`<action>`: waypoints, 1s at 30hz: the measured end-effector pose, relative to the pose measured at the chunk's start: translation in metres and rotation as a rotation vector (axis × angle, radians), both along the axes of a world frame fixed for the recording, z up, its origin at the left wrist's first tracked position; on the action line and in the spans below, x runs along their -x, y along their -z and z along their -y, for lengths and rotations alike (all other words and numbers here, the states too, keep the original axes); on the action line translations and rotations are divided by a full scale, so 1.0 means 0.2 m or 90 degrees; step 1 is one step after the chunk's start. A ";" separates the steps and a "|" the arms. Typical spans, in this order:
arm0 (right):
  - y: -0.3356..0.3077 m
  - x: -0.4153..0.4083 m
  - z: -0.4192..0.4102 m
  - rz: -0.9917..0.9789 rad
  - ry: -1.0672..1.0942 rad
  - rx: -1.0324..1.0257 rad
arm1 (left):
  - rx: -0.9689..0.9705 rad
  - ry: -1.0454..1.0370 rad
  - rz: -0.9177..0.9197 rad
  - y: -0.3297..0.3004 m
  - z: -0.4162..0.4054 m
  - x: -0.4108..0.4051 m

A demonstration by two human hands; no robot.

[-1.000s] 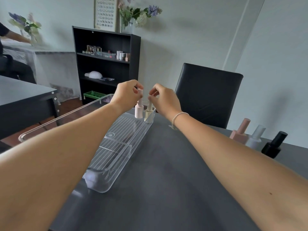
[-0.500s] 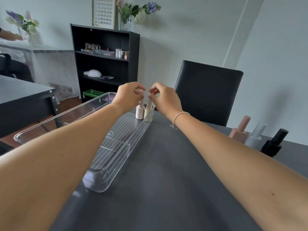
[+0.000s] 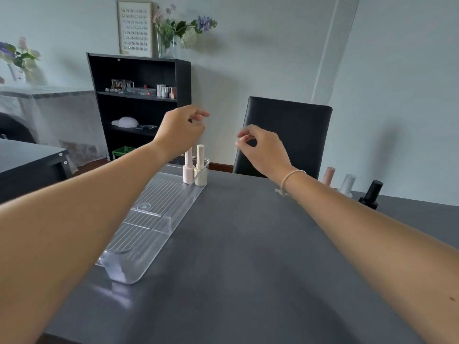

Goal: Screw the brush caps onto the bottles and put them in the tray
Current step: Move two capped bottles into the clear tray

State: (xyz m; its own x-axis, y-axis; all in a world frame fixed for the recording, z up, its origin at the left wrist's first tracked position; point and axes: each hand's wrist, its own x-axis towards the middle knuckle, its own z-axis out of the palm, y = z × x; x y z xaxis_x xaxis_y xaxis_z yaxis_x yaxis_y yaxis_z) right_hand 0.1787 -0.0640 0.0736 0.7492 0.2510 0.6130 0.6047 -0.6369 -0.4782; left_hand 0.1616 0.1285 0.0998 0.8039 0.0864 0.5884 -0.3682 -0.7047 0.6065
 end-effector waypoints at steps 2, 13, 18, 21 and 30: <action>-0.02 0.03 0.12 0.012 0.017 -0.017 | -0.013 0.033 0.010 -0.04 0.11 0.03; -0.06 0.21 0.79 0.032 0.147 -0.033 | -0.054 0.189 -0.018 0.00 0.78 0.11; 0.02 0.25 1.05 0.005 0.199 -0.041 | -0.113 0.238 -0.025 0.07 1.01 0.11; 0.10 0.25 1.16 -0.014 0.200 -0.066 | -0.156 0.267 -0.047 0.10 1.11 0.09; 0.27 0.22 1.23 -0.053 0.175 -0.137 | -0.250 0.308 -0.112 0.12 1.25 0.02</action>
